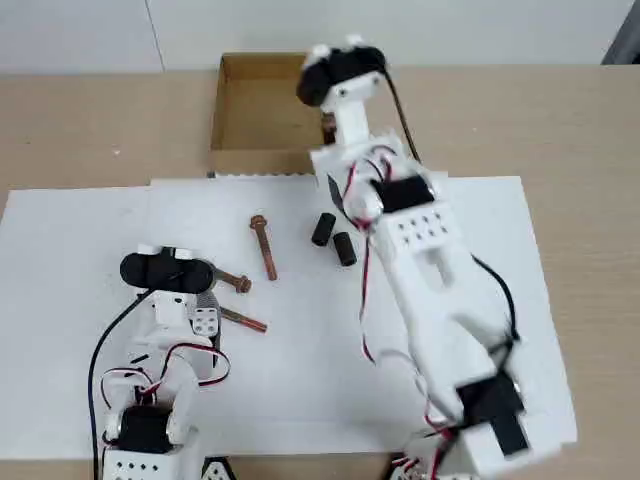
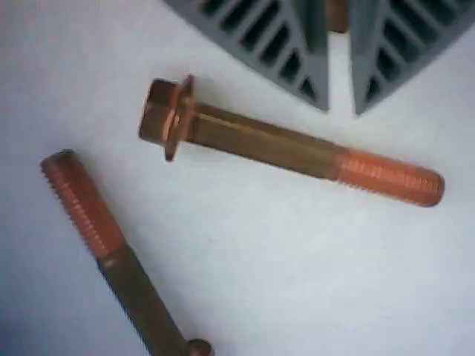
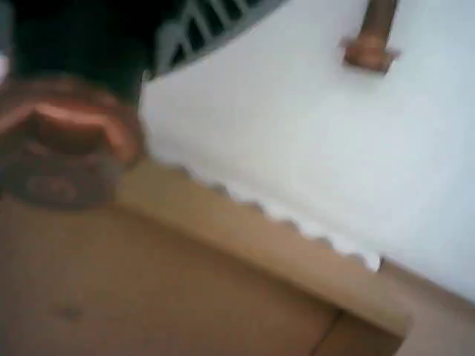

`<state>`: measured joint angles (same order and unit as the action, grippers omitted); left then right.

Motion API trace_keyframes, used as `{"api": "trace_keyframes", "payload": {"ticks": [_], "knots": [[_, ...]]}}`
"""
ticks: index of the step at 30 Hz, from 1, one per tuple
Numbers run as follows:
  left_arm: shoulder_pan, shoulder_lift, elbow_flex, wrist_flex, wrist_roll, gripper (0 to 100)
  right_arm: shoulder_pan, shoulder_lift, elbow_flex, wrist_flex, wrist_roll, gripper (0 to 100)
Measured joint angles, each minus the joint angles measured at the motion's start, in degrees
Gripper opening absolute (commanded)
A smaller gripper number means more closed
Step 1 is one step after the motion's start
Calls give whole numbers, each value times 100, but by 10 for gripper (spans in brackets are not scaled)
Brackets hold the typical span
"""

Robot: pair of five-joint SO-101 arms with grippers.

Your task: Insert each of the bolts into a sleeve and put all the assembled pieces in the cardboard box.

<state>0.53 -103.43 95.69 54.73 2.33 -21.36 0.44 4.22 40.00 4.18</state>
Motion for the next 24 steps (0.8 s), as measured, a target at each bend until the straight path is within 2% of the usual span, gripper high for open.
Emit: {"api": "trace_keyframes", "payload": {"ticks": [15, 21, 24], "knots": [[0, 0, 18, 0, 0, 6, 167, 3481, -3367, -800, 870, 6], [0, 0, 18, 0, 0, 6, 167, 4466, -4308, -721, 949, 162], [0, 0, 18, 0, 0, 6, 167, 4712, -4721, -466, 949, 154]]}}
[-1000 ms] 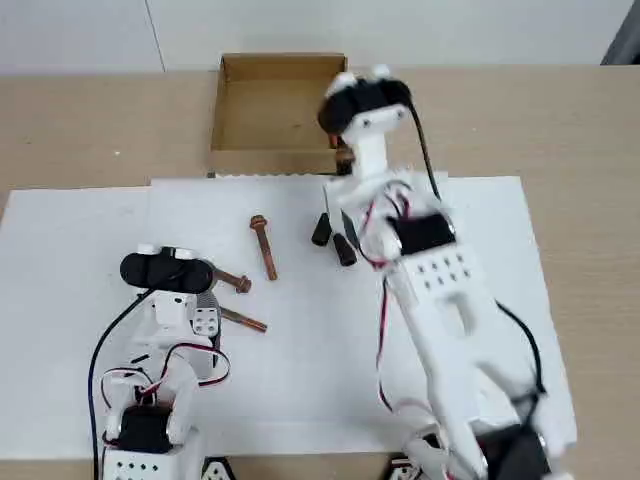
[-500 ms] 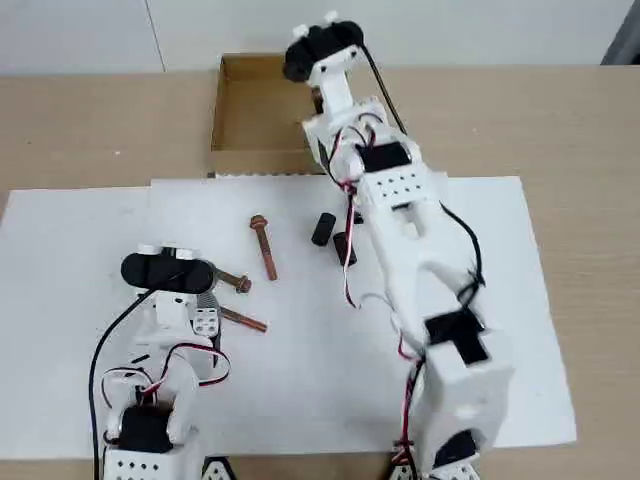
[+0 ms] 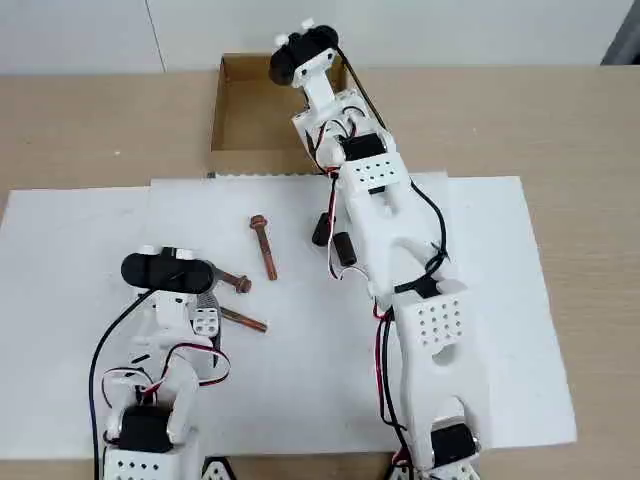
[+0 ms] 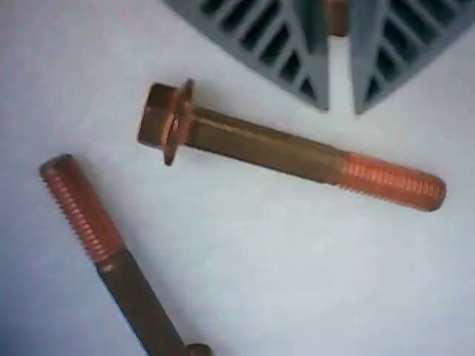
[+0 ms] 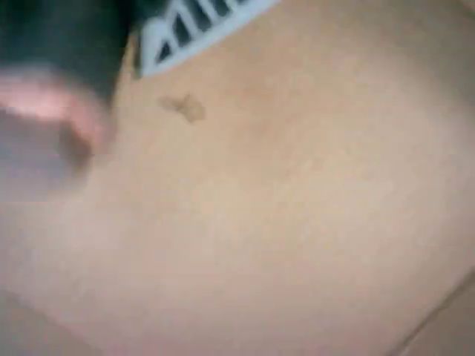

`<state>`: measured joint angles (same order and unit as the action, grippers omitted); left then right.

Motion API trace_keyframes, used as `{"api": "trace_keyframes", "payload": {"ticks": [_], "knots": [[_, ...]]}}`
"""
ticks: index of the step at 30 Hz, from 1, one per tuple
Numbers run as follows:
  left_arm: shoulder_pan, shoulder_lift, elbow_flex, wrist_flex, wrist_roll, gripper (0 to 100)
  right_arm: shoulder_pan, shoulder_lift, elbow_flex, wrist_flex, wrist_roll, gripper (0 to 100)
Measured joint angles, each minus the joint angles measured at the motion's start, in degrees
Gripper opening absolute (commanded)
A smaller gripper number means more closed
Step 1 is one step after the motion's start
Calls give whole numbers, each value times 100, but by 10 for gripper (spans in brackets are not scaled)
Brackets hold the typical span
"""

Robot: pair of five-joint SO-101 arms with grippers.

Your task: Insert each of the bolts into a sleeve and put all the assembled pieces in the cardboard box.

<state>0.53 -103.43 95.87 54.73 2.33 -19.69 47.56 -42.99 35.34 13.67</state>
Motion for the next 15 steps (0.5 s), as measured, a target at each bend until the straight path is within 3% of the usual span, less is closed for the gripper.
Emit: {"api": "trace_keyframes", "payload": {"ticks": [9, 15], "knots": [[0, 0, 0, 0, 0, 6, -62, 264, -580, 202, 0, 113], [0, 0, 0, 0, 0, 6, -79, 264, -730, 642, 0, 20]]}}
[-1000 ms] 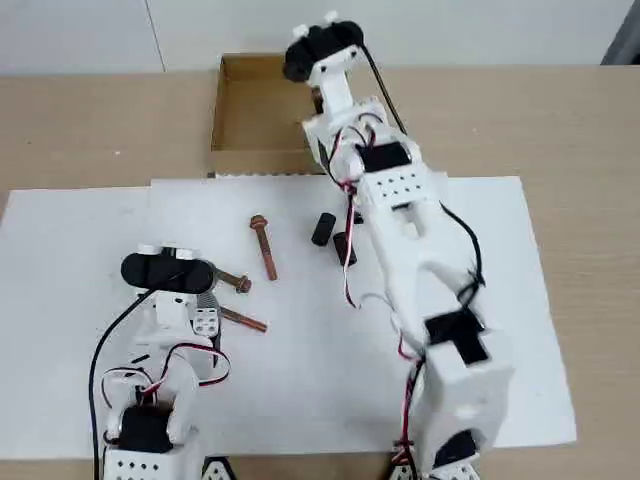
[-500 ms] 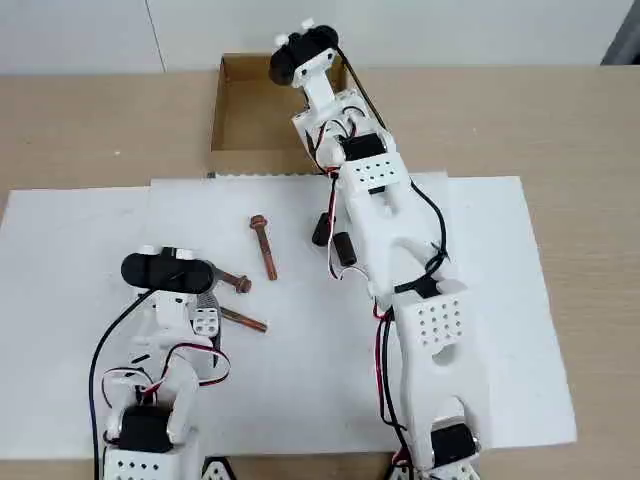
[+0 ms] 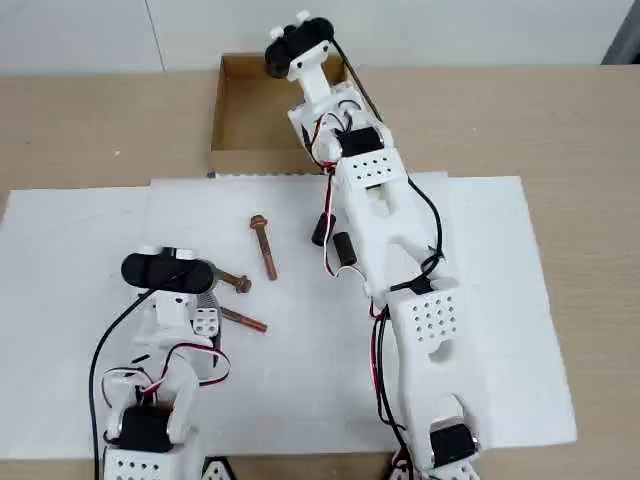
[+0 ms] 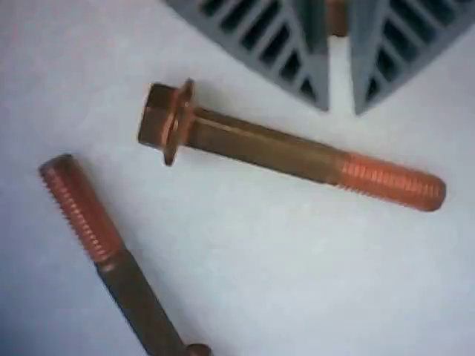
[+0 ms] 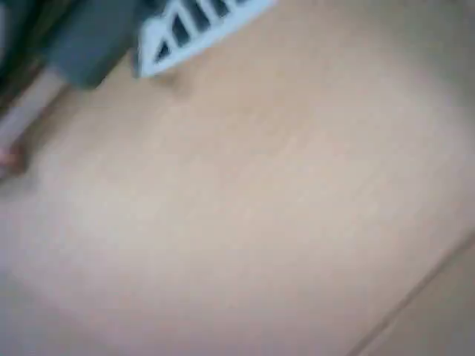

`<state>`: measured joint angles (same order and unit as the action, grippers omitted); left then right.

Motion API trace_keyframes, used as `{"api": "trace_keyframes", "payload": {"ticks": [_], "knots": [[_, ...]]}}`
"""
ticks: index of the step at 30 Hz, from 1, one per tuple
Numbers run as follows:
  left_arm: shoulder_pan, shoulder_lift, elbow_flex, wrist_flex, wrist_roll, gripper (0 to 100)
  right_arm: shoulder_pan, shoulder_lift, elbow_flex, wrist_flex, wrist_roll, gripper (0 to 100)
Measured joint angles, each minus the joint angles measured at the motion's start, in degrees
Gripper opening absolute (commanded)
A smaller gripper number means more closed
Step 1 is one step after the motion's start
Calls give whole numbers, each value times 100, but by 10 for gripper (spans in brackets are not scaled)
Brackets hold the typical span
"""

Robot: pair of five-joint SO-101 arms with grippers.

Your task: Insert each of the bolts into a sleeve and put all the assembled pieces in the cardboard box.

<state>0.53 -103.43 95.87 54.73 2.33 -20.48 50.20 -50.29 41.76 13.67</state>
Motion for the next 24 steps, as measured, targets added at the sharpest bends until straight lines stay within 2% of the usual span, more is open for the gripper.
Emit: {"api": "trace_keyframes", "payload": {"ticks": [8, 17, 24], "knots": [[0, 0, 0, 0, 0, 6, -114, -18, -457, 1459, 0, 3], [0, 0, 0, 0, 0, 6, -132, -774, -905, 3262, 0, 3], [0, 0, 0, 0, 0, 6, -132, -1398, -905, 4730, -299, 4]]}}
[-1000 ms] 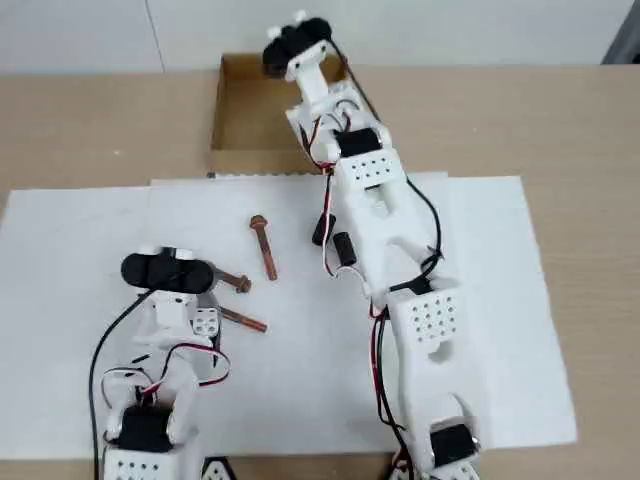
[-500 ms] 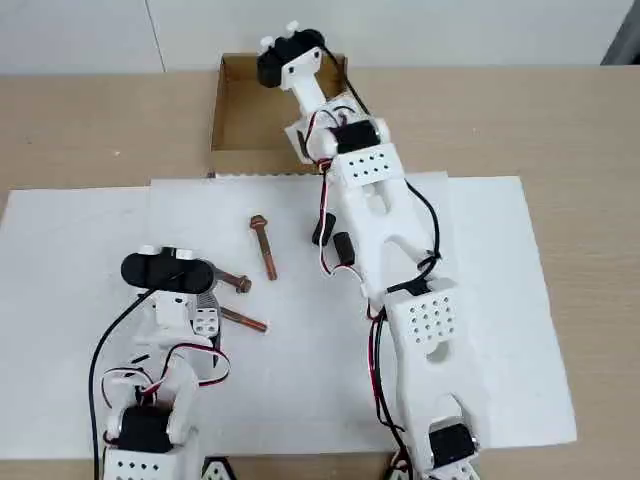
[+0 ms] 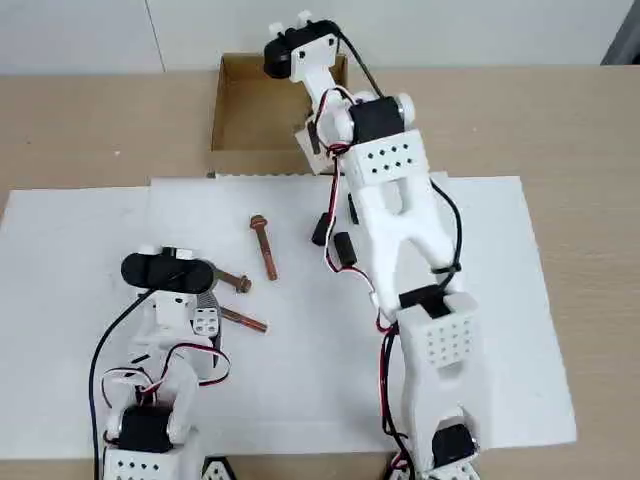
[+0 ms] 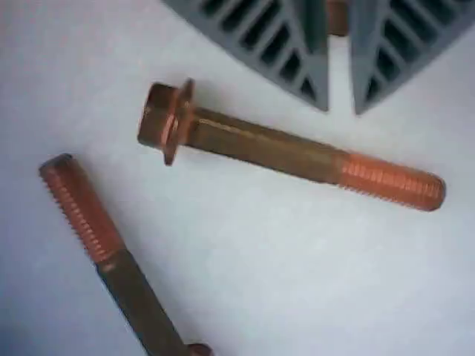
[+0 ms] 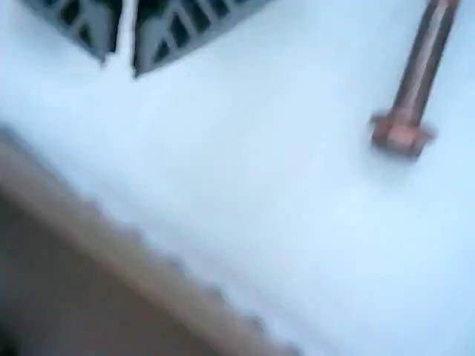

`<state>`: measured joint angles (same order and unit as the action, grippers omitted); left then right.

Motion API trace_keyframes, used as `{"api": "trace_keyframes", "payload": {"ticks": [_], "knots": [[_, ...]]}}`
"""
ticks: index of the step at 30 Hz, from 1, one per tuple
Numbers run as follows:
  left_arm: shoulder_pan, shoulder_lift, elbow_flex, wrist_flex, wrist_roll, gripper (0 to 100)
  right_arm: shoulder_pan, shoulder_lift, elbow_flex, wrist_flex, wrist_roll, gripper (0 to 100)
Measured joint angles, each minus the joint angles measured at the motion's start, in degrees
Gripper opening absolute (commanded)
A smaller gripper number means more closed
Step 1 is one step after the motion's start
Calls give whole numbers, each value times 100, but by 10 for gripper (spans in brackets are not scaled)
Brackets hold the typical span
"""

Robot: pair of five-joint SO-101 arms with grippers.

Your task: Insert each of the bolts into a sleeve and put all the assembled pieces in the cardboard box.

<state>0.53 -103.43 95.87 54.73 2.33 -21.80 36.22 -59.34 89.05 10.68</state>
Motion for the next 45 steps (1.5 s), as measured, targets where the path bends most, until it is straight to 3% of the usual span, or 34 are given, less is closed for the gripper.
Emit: {"api": "trace_keyframes", "payload": {"ticks": [5, 23, 28, 45], "knots": [[0, 0, 0, 0, 0, 6, 18, -273, 0, 809, -26, 4], [0, 0, 0, 0, 0, 6, 211, -615, 1732, 914, -413, 25], [0, 0, 0, 0, 0, 6, 237, -273, 1749, 774, -431, 173], [0, 0, 0, 0, 0, 6, 475, 607, 1749, -299, -431, 176]]}}
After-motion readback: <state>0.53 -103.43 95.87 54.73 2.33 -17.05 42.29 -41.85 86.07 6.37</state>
